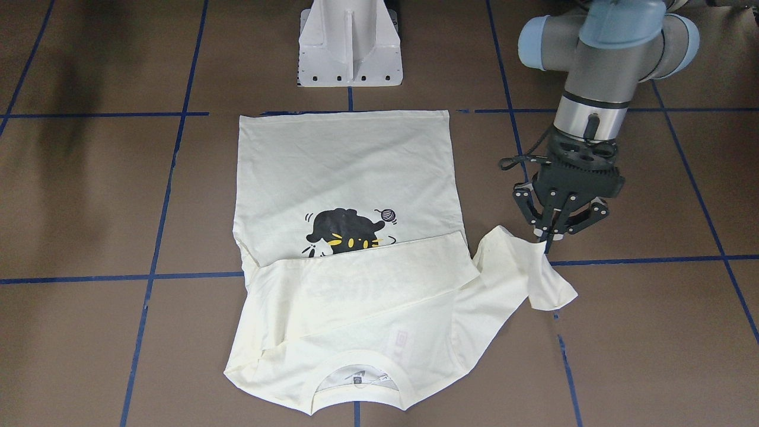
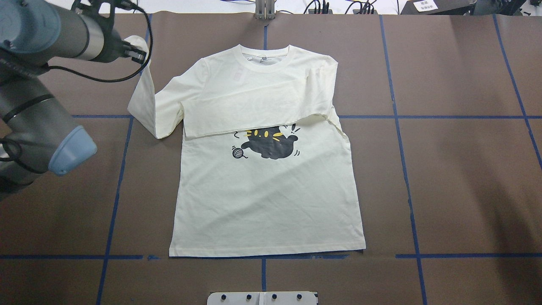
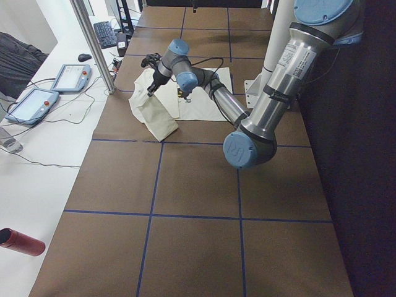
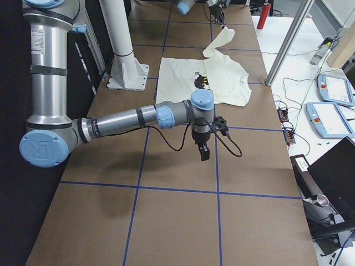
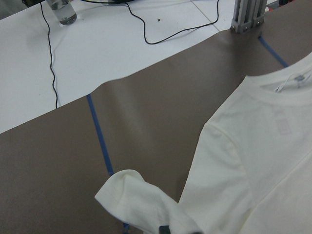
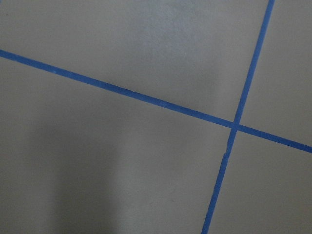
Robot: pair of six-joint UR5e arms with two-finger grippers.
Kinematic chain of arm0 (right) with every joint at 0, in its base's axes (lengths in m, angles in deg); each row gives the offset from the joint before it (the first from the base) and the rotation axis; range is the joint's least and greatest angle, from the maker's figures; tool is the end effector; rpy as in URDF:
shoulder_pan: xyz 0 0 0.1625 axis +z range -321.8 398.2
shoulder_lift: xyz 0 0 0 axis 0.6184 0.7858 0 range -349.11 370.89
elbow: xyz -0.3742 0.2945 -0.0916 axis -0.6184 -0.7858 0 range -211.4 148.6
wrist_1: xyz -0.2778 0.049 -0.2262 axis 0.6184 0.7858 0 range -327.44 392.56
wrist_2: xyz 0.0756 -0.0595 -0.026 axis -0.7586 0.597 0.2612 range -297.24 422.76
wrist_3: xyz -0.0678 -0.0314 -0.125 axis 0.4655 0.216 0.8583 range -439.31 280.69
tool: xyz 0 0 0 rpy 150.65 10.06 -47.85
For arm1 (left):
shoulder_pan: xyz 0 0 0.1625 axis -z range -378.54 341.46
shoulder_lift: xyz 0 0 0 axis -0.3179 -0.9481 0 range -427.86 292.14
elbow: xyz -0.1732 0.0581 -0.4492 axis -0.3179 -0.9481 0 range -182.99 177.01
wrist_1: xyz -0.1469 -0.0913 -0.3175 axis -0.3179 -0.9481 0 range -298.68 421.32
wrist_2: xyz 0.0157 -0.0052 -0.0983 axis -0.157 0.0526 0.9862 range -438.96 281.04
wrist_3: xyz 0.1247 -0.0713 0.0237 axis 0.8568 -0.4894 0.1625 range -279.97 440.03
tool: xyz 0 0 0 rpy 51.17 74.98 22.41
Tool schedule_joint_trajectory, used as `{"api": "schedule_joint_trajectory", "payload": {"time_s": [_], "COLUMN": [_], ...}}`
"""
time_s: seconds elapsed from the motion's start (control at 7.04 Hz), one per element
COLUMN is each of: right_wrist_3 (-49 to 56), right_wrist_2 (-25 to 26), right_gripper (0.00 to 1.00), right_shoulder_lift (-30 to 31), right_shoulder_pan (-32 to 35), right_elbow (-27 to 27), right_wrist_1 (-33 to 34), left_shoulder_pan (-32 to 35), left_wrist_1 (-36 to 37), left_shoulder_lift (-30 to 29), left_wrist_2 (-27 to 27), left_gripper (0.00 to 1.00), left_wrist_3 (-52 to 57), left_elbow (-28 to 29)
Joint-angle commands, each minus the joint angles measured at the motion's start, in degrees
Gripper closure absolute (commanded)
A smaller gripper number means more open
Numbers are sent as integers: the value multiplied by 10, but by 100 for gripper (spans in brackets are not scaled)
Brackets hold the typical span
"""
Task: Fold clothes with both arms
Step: 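Lift the sleeve with the left gripper and fold it across the shirt front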
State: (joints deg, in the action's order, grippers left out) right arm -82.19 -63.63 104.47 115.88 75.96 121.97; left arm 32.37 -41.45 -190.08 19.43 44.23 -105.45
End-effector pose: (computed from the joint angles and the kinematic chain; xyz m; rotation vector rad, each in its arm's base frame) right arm -0.0442 -0.4220 0.6551 0.1570 -0.6598 -0.2381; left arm 0.3371 -0.5926 0.3300 0.7134 0.7152 0.1258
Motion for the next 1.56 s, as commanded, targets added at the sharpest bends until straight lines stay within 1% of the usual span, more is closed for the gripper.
{"api": "schedule_joint_trajectory", "payload": {"time_s": [0.0,0.14,0.28,0.43,0.57,0.71,0.85,0.99,1.14,1.28,1.42], "right_wrist_3": [9,9,9,9,8,8,8,8,6,1,-2], "right_wrist_2": [2,1,1,2,3,3,3,2,2,1,-3], "right_gripper": [0,0,0,0,0,0,0,0,0,0,0], "right_shoulder_lift": [5,5,6,6,6,8,8,8,8,5,0], "right_shoulder_pan": [13,19,24,26,26,27,27,27,26,26,26], "right_elbow": [-4,-2,-1,-1,-1,-1,-1,-1,0,-1,1], "right_wrist_1": [12,12,12,12,11,10,9,8,7,7,7], "left_shoulder_pan": [-5,-40,-76,-100,-165,-195,-214,-220,-220,-222,-223], "left_wrist_1": [74,77,74,66,41,-24,-91,-126,-149,-219,-240], "left_shoulder_lift": [-166,-238,-288,-310,-309,-310,-311,-311,-313,-304,-295], "left_wrist_2": [-6,-65,-115,-137,-199,-228,-229,-227,-224,-224,-222], "left_gripper": [100,100,100,100,100,100,100,100,26,0,0], "left_wrist_3": [-77,-114,-130,-131,-133,-126,-124,-124,-128,-171,-209], "left_elbow": [80,143,202,235,246,294,345,365,365,365,368]}}
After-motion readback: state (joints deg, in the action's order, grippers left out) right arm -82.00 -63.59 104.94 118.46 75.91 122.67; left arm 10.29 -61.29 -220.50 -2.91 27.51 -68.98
